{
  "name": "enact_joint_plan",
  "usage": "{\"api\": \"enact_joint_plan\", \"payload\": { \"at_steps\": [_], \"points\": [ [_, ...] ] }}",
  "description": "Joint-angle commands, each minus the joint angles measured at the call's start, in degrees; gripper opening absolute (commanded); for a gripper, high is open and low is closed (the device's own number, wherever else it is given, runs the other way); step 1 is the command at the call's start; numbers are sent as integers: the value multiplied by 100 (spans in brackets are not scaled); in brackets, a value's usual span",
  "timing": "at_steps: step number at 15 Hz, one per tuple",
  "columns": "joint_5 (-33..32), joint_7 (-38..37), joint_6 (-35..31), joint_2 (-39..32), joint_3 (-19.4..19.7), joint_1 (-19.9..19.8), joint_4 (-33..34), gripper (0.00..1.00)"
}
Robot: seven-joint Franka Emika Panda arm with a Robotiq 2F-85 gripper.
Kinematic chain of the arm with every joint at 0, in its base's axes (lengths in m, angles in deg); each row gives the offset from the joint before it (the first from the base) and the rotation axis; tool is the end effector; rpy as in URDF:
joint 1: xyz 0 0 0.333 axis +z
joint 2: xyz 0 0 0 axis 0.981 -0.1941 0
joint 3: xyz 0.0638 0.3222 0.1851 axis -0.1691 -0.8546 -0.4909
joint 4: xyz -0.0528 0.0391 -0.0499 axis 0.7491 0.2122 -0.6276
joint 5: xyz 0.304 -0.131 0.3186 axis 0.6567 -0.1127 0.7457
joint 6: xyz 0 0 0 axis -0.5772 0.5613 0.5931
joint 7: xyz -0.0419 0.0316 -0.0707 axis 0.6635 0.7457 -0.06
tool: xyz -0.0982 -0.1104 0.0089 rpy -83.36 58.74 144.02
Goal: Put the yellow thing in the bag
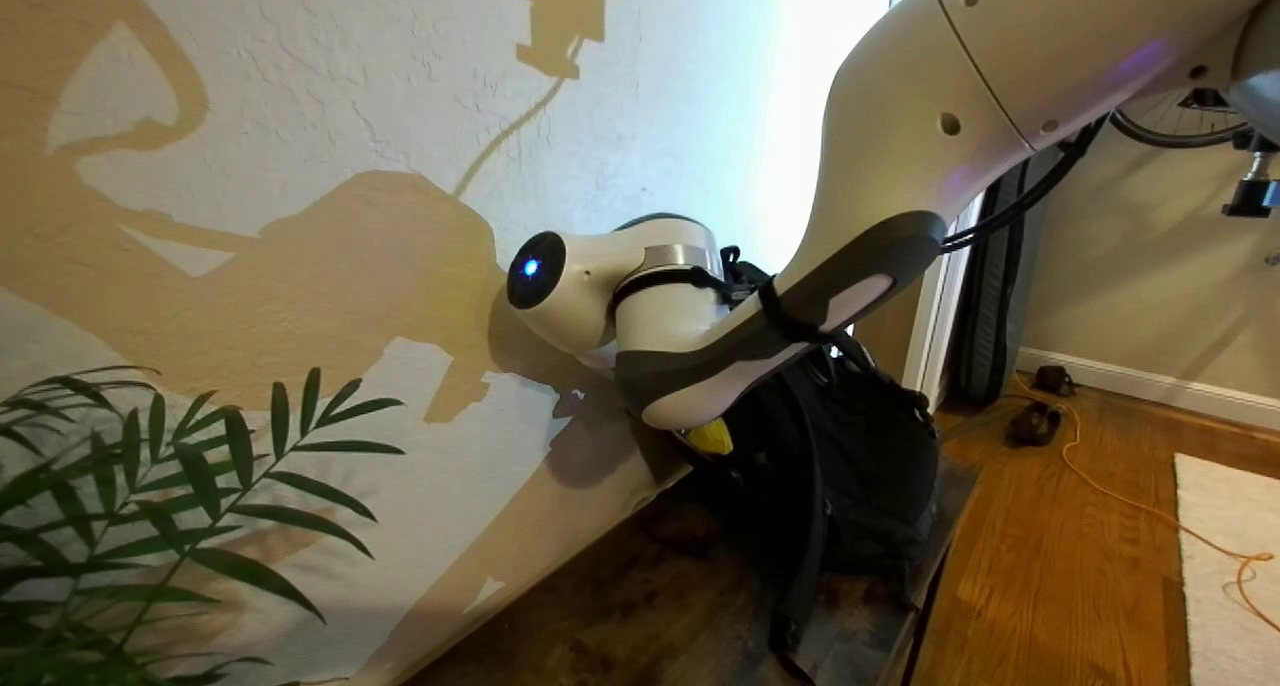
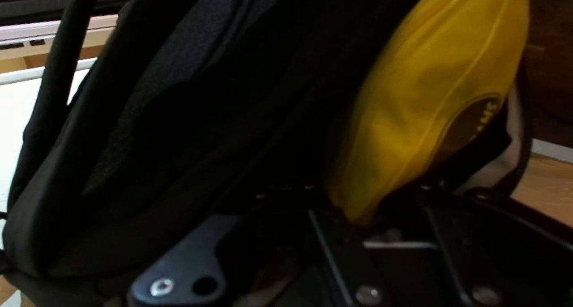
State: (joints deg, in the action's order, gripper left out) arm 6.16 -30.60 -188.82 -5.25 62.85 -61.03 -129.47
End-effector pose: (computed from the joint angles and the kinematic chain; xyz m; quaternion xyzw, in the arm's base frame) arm 0.8706 0.0356 0.0956 0.9026 -0.0280 0.0680 0.4241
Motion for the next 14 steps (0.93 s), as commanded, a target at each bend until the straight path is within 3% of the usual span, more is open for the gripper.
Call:
{"api": "enact_joint_plan", "payload": {
  "at_steps": [1,6,14],
  "points": [
    [-131,328,14,345,-92,20,-171,67],
    [182,864,-70,830,-540,-51,-596,99],
    [1069,2013,39,1549,-1113,-140,-1059,100]
  ]
}}
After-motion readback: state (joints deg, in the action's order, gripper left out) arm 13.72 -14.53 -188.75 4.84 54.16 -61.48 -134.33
